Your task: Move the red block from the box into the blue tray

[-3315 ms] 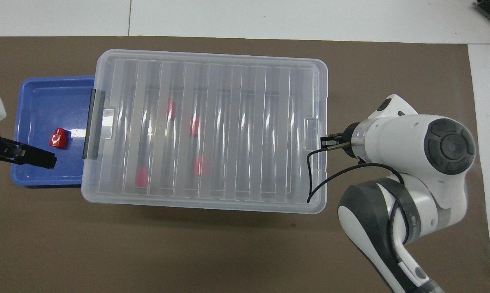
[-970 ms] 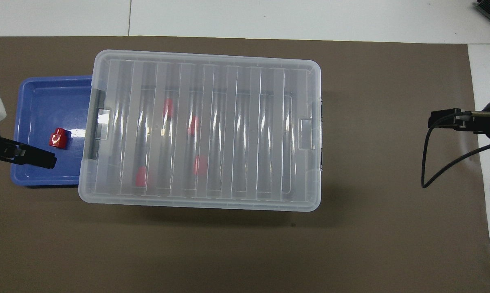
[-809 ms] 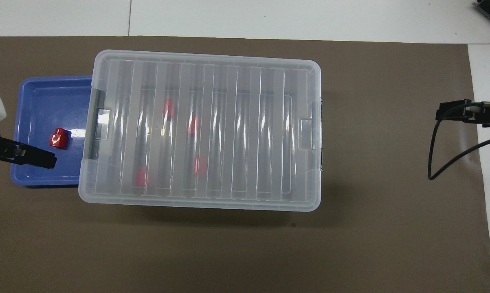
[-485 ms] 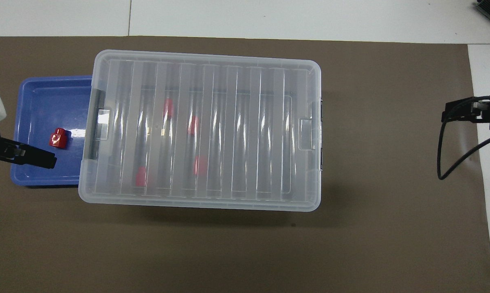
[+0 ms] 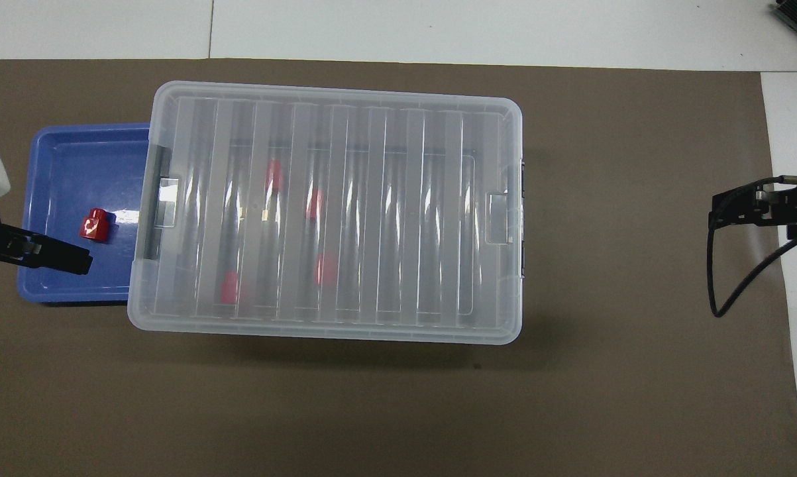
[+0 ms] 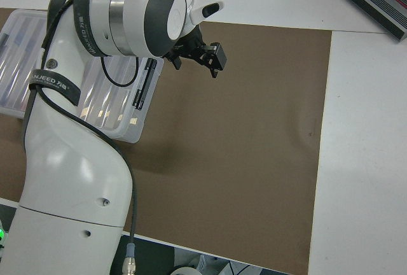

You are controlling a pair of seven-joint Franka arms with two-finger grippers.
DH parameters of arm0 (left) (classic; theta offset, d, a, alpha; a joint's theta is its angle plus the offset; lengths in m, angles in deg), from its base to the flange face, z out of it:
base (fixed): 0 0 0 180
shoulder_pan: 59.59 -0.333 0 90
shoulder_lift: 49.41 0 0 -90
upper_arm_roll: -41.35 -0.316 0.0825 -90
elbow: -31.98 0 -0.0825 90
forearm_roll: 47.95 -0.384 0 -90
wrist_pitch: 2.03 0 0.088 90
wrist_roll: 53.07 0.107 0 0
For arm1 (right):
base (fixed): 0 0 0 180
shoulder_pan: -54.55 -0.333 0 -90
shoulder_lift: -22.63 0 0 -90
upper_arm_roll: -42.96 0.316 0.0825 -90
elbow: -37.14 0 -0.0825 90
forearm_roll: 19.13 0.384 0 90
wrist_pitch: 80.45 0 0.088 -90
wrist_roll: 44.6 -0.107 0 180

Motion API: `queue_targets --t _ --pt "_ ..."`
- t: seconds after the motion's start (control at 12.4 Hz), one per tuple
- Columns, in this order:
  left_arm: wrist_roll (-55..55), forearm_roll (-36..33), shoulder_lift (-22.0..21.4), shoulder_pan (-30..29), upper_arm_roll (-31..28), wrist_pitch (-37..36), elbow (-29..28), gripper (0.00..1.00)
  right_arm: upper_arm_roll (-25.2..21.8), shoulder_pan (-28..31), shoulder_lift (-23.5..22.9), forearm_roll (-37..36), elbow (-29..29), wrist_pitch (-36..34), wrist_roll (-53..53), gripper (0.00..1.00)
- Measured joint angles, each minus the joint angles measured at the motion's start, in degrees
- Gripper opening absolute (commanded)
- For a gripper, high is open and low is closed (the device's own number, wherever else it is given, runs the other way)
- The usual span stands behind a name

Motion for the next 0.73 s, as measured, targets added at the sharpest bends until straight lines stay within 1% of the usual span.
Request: queue_targets --t 0.73 --pt "0.0 0.0 0.0 0.0 0.0 0.0 0.0 1.0 0.22 0.0 0.05 0.97 0.02 -0.16 0.0 1.0"
